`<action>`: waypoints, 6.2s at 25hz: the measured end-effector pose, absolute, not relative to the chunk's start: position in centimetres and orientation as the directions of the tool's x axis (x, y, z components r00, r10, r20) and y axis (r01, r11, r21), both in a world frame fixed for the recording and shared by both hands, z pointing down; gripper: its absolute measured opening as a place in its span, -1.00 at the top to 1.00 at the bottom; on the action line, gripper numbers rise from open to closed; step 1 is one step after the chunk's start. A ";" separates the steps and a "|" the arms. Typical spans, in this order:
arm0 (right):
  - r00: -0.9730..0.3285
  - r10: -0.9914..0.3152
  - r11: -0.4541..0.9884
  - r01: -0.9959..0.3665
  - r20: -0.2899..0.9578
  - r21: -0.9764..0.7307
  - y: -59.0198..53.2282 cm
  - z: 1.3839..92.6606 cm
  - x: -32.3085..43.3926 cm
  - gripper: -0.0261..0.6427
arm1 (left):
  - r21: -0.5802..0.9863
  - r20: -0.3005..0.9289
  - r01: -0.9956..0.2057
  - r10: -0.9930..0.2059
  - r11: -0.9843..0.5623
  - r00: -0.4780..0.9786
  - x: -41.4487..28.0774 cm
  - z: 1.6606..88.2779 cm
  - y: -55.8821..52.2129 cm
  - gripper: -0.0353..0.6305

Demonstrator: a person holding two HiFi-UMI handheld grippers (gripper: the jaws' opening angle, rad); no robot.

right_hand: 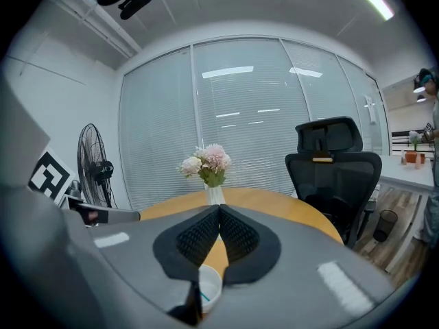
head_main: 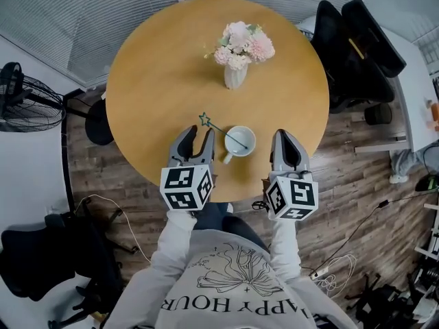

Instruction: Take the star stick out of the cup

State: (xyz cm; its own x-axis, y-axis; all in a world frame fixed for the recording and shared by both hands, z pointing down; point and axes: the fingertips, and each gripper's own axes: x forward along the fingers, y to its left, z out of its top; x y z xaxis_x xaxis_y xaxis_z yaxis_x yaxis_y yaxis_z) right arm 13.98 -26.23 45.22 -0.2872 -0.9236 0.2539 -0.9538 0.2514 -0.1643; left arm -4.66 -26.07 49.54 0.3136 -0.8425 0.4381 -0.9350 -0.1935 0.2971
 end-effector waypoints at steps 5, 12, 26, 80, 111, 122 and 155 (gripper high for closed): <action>-0.281 -0.918 0.243 -0.956 0.279 -0.165 -27.2 46.4 13.6 0.89 | 0.322 0.470 -0.930 -0.822 -0.179 0.321 -5.2 51.4 -27.1 0.41; -0.276 -0.908 0.233 -0.958 0.315 -0.168 -28.0 48.3 13.4 0.89 | 0.344 0.502 -0.921 -0.793 -0.183 0.345 -5.0 53.5 -28.1 0.37; -0.267 -0.893 0.213 -0.960 0.363 -0.181 -29.4 50.7 12.6 0.89 | 0.389 0.551 -0.899 -0.732 -0.200 0.401 -4.3 57.0 -29.4 0.37; -0.247 -0.919 0.190 -0.960 0.306 -0.206 -27.3 47.8 14.6 0.89 | 0.459 0.441 -0.838 -0.743 -0.296 0.504 -0.9 52.6 -28.0 0.83; -0.285 -0.954 0.268 -0.950 0.090 -0.160 -24.0 37.3 13.4 0.89 | 0.383 0.234 -0.849 -0.851 -0.364 0.470 -2.3 40.3 -23.9 0.83; -0.288 -0.957 0.280 -0.947 0.024 -0.159 -23.9 34.5 13.4 0.89 | 0.344 0.169 -0.868 -0.886 -0.359 0.433 -3.6 36.7 -23.3 0.83; -0.314 -0.949 0.315 -0.941 -0.027 -0.124 -24.1 31.8 11.4 0.89 | 0.304 0.112 -0.893 -0.918 -0.332 0.380 -6.8 33.4 -22.8 0.83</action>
State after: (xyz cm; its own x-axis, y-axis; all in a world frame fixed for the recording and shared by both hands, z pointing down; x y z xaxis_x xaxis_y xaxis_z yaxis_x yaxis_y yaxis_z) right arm 11.35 -24.14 31.78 -0.3141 -0.9490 -0.0272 -0.9409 0.3150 -0.1244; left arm -6.82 -22.81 33.36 0.3800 -0.9182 0.1121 -0.8928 -0.3324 0.3042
